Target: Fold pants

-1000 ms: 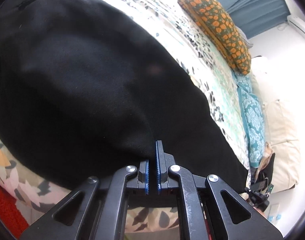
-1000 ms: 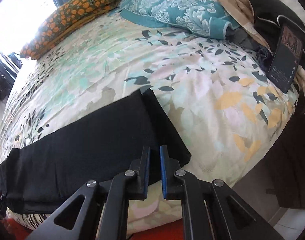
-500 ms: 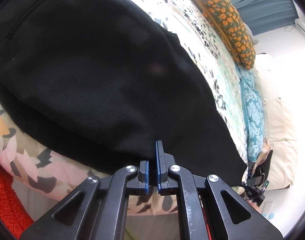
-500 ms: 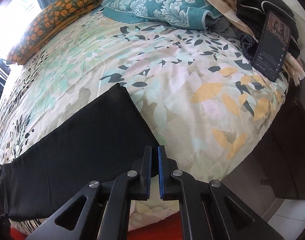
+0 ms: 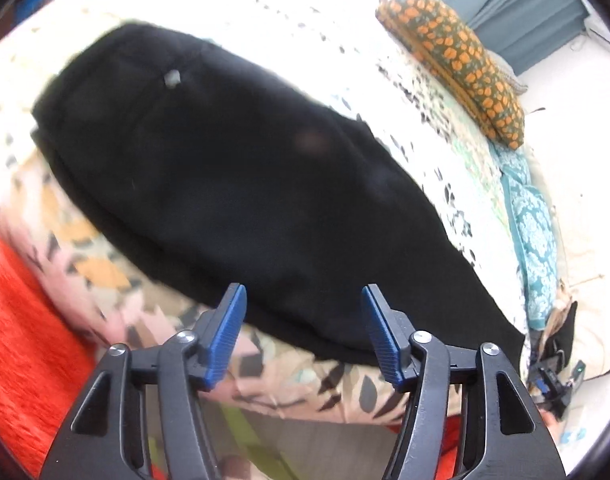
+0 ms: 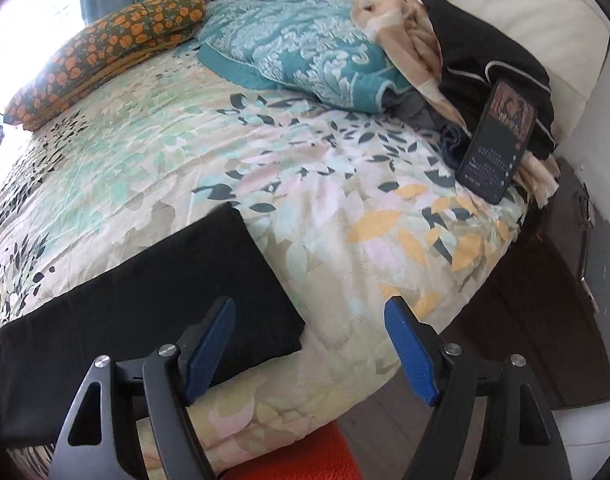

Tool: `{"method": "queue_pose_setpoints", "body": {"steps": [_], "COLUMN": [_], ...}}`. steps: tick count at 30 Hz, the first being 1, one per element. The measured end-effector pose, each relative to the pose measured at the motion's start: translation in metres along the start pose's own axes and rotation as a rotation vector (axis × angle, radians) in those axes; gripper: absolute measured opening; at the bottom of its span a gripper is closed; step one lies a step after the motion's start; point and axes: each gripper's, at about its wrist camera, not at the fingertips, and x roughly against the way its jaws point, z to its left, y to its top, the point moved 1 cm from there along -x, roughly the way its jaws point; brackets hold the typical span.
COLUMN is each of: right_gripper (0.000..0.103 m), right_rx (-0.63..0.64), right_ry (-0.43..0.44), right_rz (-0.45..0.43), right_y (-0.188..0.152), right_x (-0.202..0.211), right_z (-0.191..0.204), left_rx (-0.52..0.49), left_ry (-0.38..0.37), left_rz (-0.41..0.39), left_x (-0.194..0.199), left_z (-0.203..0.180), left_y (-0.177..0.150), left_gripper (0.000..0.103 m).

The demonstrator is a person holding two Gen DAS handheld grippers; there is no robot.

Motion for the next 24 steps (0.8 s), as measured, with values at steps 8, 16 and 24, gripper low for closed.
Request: {"method": "queue_pose_setpoints", "body": {"steps": [8, 16, 24], "right_gripper": [0.084, 0.085, 0.085], "right_rx": [0.291, 0.5, 0.527], "right_ry": [0.352, 0.346, 0.633], "right_rz": [0.054, 0.148, 0.012], "right_y": [-0.054, -0.14, -0.137], "right_x": [-0.003, -0.015, 0.041], "right_z": [0.2, 0.255, 0.264], "left_rx": [-0.246, -0.169, 0.271], "left_ry": [0.217, 0.176, 0.197], "left_rz": [0.007, 0.038, -0.006], "left_x": [-0.059, -0.005, 0.007], "left_z": [-0.012, 0.027, 0.156], "left_y": [0.042, 0.016, 0.077], "left_gripper": [0.063, 0.063, 0.073]}}
